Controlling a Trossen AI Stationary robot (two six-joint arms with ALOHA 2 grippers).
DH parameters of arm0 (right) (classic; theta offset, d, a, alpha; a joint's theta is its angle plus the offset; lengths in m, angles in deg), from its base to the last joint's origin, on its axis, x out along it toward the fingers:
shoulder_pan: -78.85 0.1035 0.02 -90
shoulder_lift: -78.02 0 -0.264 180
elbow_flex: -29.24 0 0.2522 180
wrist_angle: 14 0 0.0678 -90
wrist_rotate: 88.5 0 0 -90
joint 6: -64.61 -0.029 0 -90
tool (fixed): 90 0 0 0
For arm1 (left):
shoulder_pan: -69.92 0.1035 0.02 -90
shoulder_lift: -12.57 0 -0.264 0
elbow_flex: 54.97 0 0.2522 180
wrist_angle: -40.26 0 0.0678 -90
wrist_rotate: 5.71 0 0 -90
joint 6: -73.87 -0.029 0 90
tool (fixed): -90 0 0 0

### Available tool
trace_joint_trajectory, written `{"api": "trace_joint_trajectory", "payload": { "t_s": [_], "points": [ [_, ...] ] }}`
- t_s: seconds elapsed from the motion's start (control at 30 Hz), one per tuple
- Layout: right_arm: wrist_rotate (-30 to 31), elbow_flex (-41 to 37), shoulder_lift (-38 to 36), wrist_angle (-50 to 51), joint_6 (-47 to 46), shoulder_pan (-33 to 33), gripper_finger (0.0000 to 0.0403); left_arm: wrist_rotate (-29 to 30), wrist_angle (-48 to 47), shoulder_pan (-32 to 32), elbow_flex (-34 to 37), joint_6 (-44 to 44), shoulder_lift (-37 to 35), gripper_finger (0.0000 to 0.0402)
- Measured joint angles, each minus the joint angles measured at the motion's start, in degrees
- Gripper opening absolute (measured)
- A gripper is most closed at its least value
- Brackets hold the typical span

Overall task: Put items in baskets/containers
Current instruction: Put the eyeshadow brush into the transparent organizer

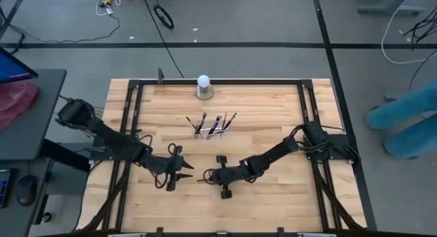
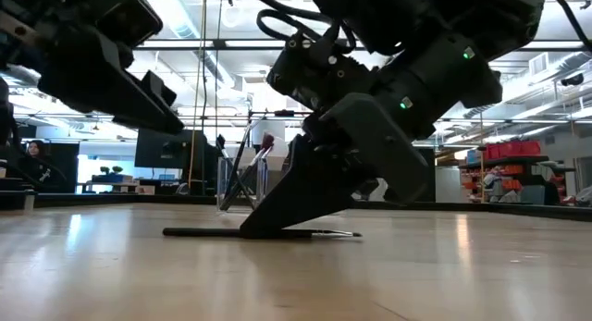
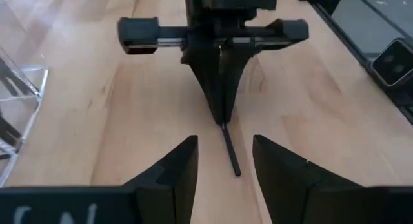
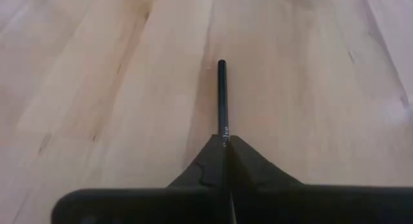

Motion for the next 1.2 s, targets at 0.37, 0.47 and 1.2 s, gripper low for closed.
{"api": "trace_joint_trajectory", "payload": {
  "t_s": [0.37,0.47,1.2],
  "points": [
    [0.4,0.0,-0.2,-1.8,-6.4,-0.1,0.0114,-1.9,15.5,0.4,-0.2,-1.9,11.9,0.0168],
    [2.3,-0.1,-1.4,-0.6,-9.2,0.2,0.0147,-1.2,15.9,0.5,-1.3,-1.9,13.8,0.0187],
    [34.5,0.1,-18.8,15.8,-25.6,22.0,0.0102,-0.5,16.8,11.2,-12.8,-1.5,33.9,0.0195]
  ]
}}
